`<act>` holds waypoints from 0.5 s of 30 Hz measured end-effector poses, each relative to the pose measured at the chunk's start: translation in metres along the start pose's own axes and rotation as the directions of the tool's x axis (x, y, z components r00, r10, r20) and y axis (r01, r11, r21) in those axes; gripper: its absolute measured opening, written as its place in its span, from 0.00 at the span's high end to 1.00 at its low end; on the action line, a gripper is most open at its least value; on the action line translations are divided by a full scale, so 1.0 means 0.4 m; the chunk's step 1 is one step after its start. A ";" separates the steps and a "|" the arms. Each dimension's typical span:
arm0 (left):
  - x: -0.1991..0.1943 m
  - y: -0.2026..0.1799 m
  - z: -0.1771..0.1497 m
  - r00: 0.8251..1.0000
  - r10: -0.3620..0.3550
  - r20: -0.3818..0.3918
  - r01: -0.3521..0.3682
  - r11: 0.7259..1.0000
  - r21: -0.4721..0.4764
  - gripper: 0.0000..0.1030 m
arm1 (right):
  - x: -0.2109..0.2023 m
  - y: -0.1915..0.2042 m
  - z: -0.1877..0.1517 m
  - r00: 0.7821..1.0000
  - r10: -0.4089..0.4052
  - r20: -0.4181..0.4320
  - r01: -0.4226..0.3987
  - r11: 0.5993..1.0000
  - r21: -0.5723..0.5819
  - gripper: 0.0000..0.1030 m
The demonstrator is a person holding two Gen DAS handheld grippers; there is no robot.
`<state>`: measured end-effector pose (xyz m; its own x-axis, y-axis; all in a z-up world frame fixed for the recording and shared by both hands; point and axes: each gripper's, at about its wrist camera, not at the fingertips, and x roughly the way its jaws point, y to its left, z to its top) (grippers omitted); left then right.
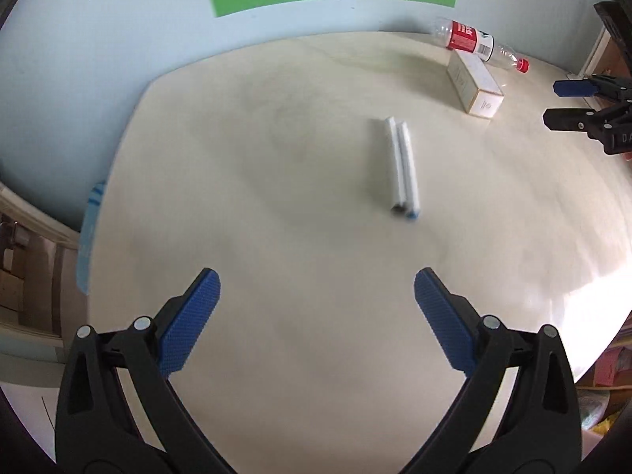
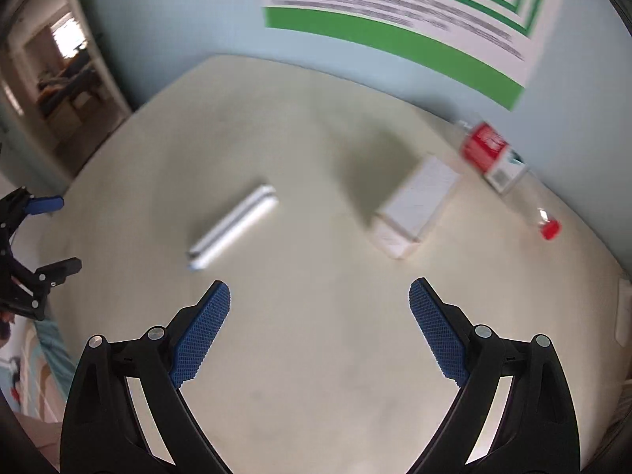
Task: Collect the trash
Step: 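Grasp a white marker with left tool while right tool grasps the rose-print box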
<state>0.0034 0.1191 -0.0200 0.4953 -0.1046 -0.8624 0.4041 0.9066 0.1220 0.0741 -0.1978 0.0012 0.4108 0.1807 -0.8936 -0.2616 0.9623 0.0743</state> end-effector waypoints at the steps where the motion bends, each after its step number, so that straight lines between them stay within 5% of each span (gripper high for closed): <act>1: 0.023 -0.018 0.038 1.000 -0.008 -0.006 0.008 1.000 0.002 0.06 | 0.013 -0.025 0.005 1.000 -0.003 -0.010 0.003 1.000 0.010 0.11; 5: 0.110 -0.097 0.128 0.999 0.005 -0.051 -0.003 0.999 0.035 0.06 | 0.069 -0.089 0.059 0.999 -0.024 -0.037 0.025 0.999 0.036 0.11; 15: 0.294 -0.099 0.227 0.988 0.005 -0.155 0.002 0.999 0.044 0.10 | 0.206 -0.152 0.143 0.995 -0.029 -0.095 0.037 0.995 0.090 0.11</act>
<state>0.1154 0.0338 -0.0815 0.3717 -0.0356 -0.9277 0.4387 0.8874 0.1417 0.1736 -0.2297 -0.0515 0.3338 0.1329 -0.9332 -0.1664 0.9828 0.0804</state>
